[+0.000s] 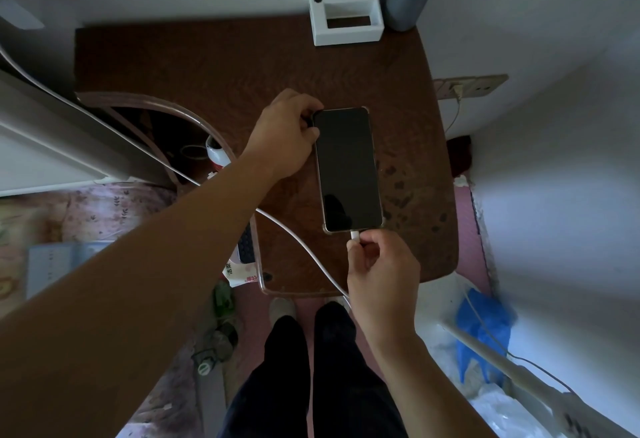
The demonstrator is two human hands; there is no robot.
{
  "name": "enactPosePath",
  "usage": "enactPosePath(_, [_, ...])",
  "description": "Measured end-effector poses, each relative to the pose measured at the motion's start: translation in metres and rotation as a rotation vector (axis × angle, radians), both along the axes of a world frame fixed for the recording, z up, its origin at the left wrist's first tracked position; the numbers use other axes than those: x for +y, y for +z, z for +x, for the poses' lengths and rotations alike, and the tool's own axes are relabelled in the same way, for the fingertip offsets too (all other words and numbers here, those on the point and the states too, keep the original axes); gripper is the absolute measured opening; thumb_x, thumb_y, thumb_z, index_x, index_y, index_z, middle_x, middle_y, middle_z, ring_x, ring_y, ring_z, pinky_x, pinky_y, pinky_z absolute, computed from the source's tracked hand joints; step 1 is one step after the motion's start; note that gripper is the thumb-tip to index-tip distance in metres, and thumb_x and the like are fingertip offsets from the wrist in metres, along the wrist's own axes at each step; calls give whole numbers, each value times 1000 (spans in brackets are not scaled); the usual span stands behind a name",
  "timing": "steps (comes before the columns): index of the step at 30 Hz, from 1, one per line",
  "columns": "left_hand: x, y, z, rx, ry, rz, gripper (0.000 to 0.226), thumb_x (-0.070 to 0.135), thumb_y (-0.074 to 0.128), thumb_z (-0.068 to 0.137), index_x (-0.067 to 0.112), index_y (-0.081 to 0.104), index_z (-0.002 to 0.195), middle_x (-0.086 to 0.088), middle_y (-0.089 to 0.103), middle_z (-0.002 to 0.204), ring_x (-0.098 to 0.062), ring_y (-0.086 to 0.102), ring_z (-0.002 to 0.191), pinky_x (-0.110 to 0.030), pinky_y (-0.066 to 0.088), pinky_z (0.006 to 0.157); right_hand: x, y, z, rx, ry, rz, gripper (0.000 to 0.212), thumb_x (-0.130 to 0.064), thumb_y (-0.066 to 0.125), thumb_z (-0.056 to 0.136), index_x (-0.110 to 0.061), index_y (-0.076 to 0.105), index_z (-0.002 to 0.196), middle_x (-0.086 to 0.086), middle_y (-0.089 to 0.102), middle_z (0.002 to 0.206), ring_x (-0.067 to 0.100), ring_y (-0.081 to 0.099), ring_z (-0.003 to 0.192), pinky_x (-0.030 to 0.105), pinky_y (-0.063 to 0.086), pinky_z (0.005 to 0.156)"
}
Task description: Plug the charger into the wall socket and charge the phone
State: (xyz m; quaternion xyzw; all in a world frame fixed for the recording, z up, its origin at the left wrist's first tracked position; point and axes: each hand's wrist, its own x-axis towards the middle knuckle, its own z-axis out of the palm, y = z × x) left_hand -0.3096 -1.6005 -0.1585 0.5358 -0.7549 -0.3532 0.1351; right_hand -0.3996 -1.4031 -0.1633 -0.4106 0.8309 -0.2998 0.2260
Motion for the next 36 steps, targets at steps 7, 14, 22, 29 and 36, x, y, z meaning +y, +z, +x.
enactPosePath(7, [0, -1, 0, 1, 8, -5, 32, 8, 60, 88, 16, 62, 119, 1, 51, 115, -6, 50, 91, -2, 35, 65, -1, 0, -1, -2, -1, -5, 7, -13, 70, 83, -9, 68, 88, 4, 69, 80, 11, 62, 66, 22, 51, 57])
enactPosePath(14, [1, 0, 0, 2, 10, -3, 32, 9, 60, 89, 16, 61, 120, -4, 54, 121, -6, 50, 93, -4, 36, 66, -1, -1, -2, -19, -12, -10, 5, -12, 69, 82, -9, 68, 86, 5, 68, 79, 16, 62, 67, 35, 54, 62])
enactPosePath(22, [2, -2, -2, -6, 25, -9, 34, 8, 59, 90, 14, 60, 123, -6, 54, 124, -7, 49, 94, -3, 33, 67, -1, -2, -4, -18, 4, 16, 7, -16, 69, 83, -11, 67, 88, 2, 68, 80, 12, 62, 67, 28, 53, 60])
enactPosePath(29, [28, 9, -2, -68, 120, -32, 47, 12, 55, 91, 15, 49, 138, -11, 46, 133, -26, 47, 121, -27, 37, 101, 0, 0, -9, 7, 53, 80, 12, -24, 67, 85, -14, 67, 92, 2, 70, 85, 15, 66, 73, 35, 57, 64])
enactPosePath(36, [129, 16, 45, -117, 445, -252, 43, 10, 55, 88, 14, 53, 130, -12, 45, 133, -29, 39, 124, -30, 30, 100, 3, 3, -14, 39, 143, 102, 23, -36, 64, 85, -13, 62, 85, 0, 61, 78, 9, 51, 64, 19, 35, 53])
